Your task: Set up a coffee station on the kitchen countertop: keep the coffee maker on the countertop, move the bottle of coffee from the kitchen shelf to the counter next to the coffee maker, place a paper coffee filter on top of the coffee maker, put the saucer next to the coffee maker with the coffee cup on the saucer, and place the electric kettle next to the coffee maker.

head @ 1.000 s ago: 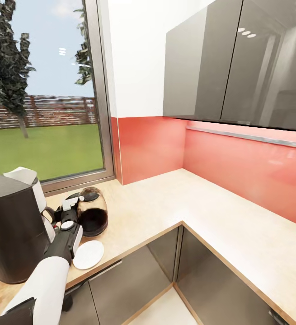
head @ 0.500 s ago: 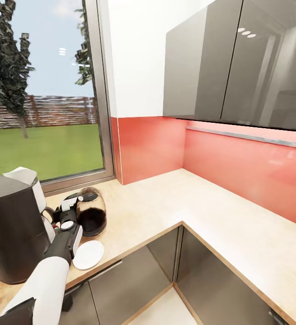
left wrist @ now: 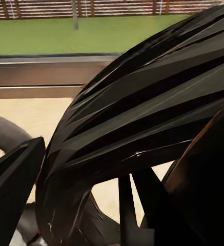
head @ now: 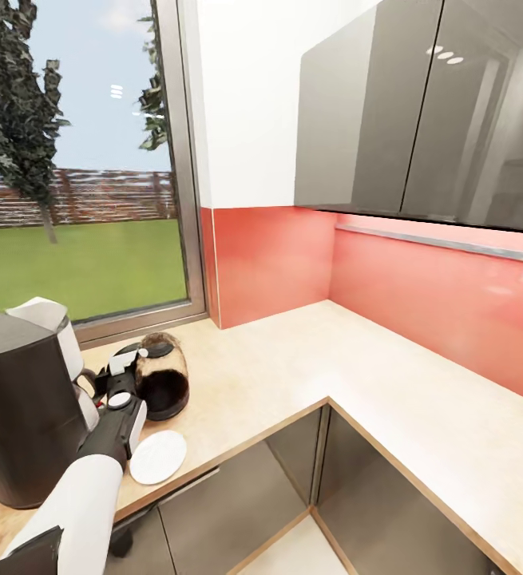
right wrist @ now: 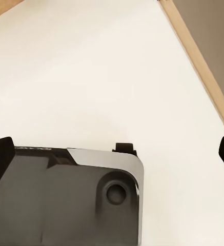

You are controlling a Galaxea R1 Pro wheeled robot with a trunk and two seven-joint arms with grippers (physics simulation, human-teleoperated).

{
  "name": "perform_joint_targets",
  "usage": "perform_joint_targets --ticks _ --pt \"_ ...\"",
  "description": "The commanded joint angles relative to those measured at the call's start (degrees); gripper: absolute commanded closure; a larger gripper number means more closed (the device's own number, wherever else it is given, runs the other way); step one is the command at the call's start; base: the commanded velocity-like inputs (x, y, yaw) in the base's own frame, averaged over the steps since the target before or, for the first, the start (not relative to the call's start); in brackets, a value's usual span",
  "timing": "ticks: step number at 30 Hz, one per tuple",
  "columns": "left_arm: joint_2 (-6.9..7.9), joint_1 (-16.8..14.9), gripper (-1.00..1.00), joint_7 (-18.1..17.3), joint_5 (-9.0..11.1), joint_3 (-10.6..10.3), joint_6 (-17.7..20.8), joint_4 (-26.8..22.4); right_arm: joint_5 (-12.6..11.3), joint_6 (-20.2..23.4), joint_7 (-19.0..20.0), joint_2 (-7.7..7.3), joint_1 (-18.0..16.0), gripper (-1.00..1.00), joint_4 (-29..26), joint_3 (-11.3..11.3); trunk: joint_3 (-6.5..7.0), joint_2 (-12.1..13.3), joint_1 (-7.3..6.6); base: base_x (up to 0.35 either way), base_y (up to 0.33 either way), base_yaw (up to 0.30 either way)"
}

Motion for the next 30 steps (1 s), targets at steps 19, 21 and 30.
perform_joint_targets --ticks 19,21,30 --pt "0.02 -0.1 1.0 0.0 -0.8 0.4 -0.3 2.1 -0.6 -0.3 0.1 -0.23 0.0 -1.0 0.1 0.5 -0.01 -0.1 0.02 0.0 0.0 0.002" --pt "0.02 -0.1 1.0 0.0 -0.8 0.3 -0.4 2.1 -0.6 -0.3 0.1 -0.23 0.0 -1.0 0.1 0.5 -0.01 -0.1 0.02 0.0 0.0 0.0" --pt "0.02 -0.1 1.0 0.0 -0.7 0.3 -0.4 2.8 -0.6 -0.3 0.1 -0.23 0.0 -1.0 0.2 0.5 -0.01 -0.1 0.02 0.1 0.055 0.0"
